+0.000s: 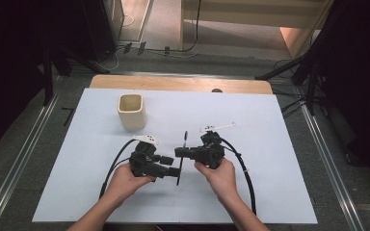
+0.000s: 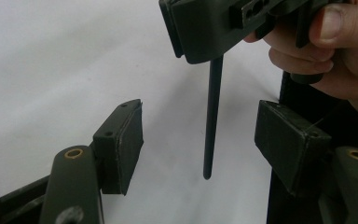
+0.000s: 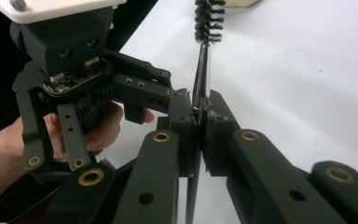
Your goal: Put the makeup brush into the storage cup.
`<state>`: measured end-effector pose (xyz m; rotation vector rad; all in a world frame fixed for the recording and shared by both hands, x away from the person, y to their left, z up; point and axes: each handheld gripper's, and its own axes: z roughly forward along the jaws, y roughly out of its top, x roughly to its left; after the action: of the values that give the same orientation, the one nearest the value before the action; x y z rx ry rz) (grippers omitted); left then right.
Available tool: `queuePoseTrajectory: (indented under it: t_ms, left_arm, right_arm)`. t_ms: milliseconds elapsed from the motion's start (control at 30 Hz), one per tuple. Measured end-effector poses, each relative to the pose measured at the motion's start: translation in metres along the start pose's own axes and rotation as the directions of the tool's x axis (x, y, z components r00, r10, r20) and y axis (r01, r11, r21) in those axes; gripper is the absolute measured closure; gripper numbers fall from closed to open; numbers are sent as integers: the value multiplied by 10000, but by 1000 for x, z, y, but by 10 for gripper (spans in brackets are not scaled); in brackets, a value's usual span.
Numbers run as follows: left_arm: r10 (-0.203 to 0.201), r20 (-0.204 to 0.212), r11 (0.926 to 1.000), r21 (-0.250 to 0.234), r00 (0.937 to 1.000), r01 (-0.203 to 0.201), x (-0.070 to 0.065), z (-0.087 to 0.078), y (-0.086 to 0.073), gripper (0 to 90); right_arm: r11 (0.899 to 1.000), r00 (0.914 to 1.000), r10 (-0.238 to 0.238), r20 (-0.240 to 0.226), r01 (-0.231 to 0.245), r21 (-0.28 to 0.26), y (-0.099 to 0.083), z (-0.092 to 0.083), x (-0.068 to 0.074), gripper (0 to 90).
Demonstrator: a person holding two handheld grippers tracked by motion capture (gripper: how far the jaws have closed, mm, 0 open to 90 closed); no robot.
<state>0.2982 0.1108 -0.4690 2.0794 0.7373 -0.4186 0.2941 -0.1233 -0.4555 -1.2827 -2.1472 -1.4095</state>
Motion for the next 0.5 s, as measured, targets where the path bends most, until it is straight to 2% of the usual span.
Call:
queuePoseTrajectory:
  t_ms: [100,167,200,267,300,333,400,433,500]
  left_arm:
    - [39,32,9998,174,10000,-40,-2,3,0,330]
    - [-80,66,9998,181,9999,79,-3,4,0,333]
    - [-80,66,9998,181,9999,79,-3,4,0,393]
    - [-100,55,9999,99,9999,99,-3,4,1,404]
    - [-292,135,9996,-26,9995,292,-3,3,1,421]
    - [-292,135,9996,-26,9995,292,-3,3,1,498]
    - [-315,102,9992,-236,9995,317,-3,2,1,514]
    - [-260,24,9990,-349,9997,261,-4,2,1,575]
    - [-246,42,9990,-371,9997,247,-4,1,1,599]
  right_arm:
    - [9999,10000,-46,59,45,90,0,2,1,857]
    - [9999,10000,-70,32,69,103,-1,3,1,858]
    - [9999,10000,-70,32,69,103,-1,3,1,858]
    - [9999,10000,-76,40,75,96,-1,4,3,857]
    - [9999,10000,-81,44,81,80,-1,4,3,857]
    - [9999,10000,-81,44,81,80,-1,4,3,857]
    - [10000,10000,-40,4,40,56,-1,4,4,857]
    - [10000,10000,-78,25,78,35,-1,4,4,858]
    - [10000,10000,-76,7,76,25,-2,4,4,857]
